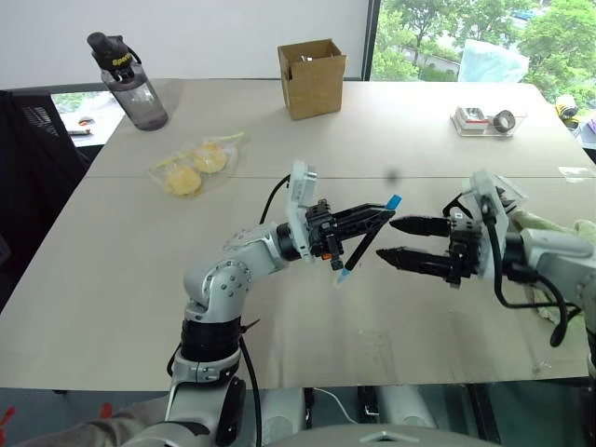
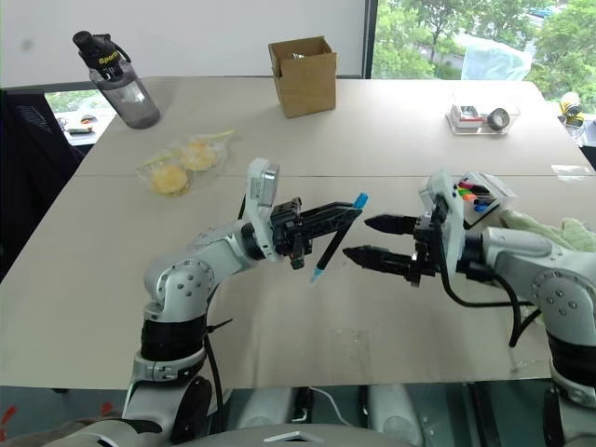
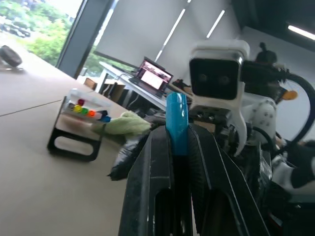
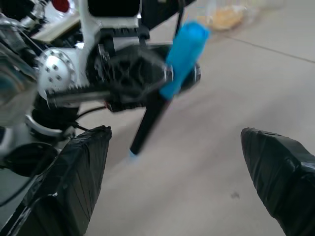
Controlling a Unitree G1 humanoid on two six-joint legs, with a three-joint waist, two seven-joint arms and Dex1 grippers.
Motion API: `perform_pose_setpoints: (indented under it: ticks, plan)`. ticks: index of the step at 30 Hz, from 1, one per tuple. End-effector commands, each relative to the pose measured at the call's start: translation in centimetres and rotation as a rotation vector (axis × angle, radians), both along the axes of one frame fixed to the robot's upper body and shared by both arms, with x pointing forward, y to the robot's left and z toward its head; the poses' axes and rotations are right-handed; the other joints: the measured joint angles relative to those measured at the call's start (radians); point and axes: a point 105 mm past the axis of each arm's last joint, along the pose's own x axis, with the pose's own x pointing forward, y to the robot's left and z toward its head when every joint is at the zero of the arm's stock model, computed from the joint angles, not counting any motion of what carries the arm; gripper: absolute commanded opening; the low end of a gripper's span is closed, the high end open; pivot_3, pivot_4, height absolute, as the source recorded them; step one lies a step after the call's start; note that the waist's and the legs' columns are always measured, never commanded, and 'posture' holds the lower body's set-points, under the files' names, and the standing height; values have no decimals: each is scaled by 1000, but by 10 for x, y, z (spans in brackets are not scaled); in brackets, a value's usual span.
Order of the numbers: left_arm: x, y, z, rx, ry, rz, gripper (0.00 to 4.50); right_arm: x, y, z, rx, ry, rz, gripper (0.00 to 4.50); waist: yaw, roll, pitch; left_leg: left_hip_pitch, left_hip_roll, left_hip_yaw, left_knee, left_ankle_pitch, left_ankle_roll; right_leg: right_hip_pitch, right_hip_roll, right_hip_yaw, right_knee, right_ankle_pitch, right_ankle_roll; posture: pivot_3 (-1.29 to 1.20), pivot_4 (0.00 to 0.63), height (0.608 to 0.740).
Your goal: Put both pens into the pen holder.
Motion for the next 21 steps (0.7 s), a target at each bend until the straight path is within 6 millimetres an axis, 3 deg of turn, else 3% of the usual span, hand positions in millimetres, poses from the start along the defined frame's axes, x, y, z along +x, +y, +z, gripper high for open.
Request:
perform_pose_setpoints:
  ticks: [1,3,5,8,13,15,16,21]
  plan:
    - [-3,-2,12,-57,-34,-44,48,-4,12,4,21,21,65,4500,-1,0,0,-1,0,-1,0,0,1,0,0,-1,-1,0,0,0,150,736]
    - [-4,-3,13,-62,-39,-54,48,-6,17,3,25,40,90,4500,-1,0,0,-2,0,-2,0,0,1,0,0,-2,-1,0,0,0,150,736]
    - [-5,-4,14,-67,-44,-53,0,-9,20,1,40,62,106,4092,-1,0,0,-3,1,-3,0,0,1,-1,-1,-3,-2,0,0,0,150,736]
    - [-7,-4,14,-70,-51,-56,0,-10,24,1,67,84,109,2782,0,0,0,-9,1,-9,0,0,0,-1,-3,-9,-6,0,0,0,150,736]
    - [-12,-5,13,-74,-48,-78,0,-7,28,7,111,95,102,1184,0,0,0,-10,1,-10,0,0,0,-1,-4,-10,-7,0,0,0,150,736]
    - [-12,-5,13,-77,-42,-83,0,-6,30,9,122,99,103,348,0,0,0,-10,1,-10,0,0,0,-1,-4,-10,-7,0,0,0,150,736]
    - [-12,-4,13,-81,-37,-83,0,-6,30,9,123,100,104,141,0,1,0,-10,1,-10,0,0,0,-1,-4,-11,-7,0,0,0,150,736]
    - [-12,-5,9,-57,-16,-84,0,-6,31,9,116,102,106,132,0,1,0,-10,1,-10,0,0,0,-1,-3,-11,-7,0,0,0,150,736]
